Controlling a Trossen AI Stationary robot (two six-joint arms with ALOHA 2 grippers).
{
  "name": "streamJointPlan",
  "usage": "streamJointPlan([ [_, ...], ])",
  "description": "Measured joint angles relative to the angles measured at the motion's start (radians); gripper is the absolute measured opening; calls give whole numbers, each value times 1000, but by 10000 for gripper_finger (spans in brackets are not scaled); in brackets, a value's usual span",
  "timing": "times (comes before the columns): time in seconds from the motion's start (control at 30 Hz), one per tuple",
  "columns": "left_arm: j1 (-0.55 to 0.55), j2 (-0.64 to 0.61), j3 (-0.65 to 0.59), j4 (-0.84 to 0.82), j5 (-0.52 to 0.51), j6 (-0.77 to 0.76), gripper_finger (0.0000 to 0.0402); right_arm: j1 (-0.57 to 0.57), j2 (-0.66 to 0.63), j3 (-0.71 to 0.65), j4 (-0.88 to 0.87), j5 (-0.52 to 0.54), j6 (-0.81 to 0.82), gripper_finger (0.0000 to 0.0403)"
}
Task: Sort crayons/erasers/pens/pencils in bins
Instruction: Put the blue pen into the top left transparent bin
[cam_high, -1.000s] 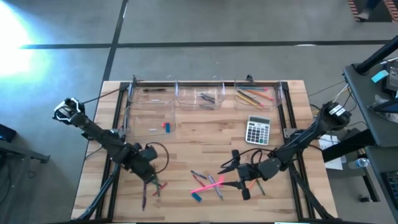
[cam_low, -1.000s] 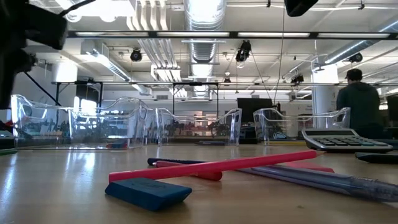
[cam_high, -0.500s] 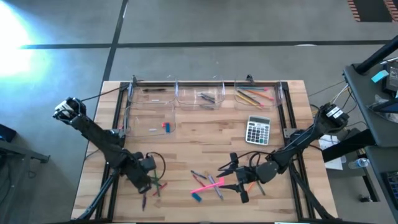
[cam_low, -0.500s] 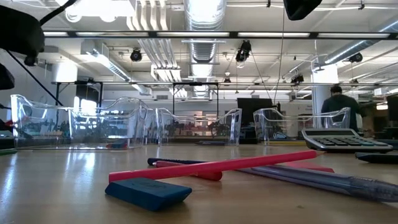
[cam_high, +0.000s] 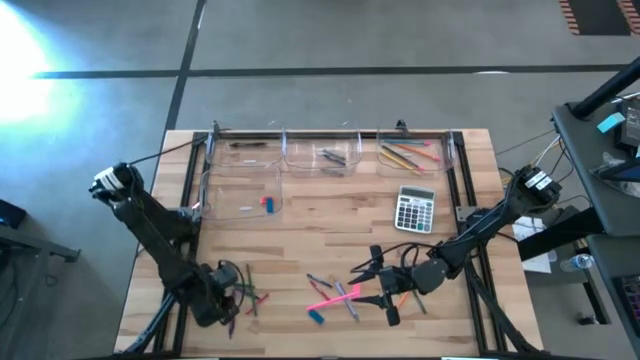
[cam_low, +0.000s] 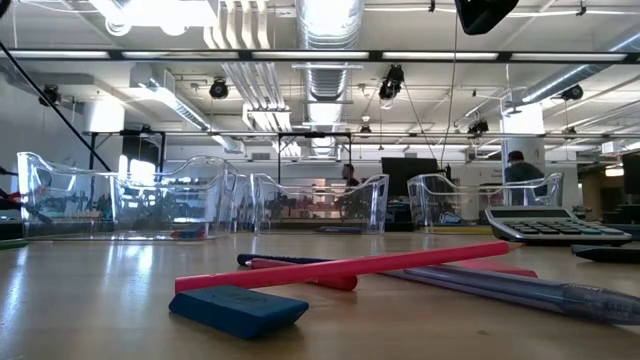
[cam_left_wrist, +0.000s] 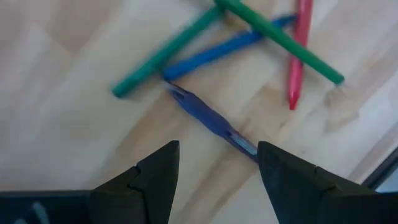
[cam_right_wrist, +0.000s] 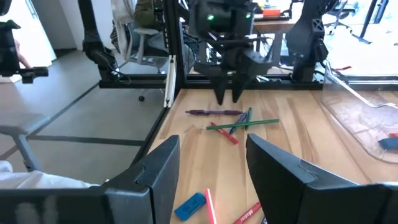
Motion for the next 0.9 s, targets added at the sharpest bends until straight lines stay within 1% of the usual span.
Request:
streamJointPlan([
  [0.17, -7, 90, 30, 107, 1, 2, 202, 0, 0, 0, 0, 5, 0, 176],
  [0.27, -7, 140, 55, 111, 2, 5, 202, 1, -1, 0, 0, 23, 0, 176],
  [0.43, -4, 190, 69, 106, 64, 8, 202, 2, -1, -1, -3, 26, -1, 176],
  [0.73, -5, 181, 67, 107, 56, -9, 202, 2, -1, -1, -22, 27, 7, 176],
  [0.9, -7, 169, 89, 119, 40, 6, 202, 2, -1, -1, -20, 27, 19, 176],
])
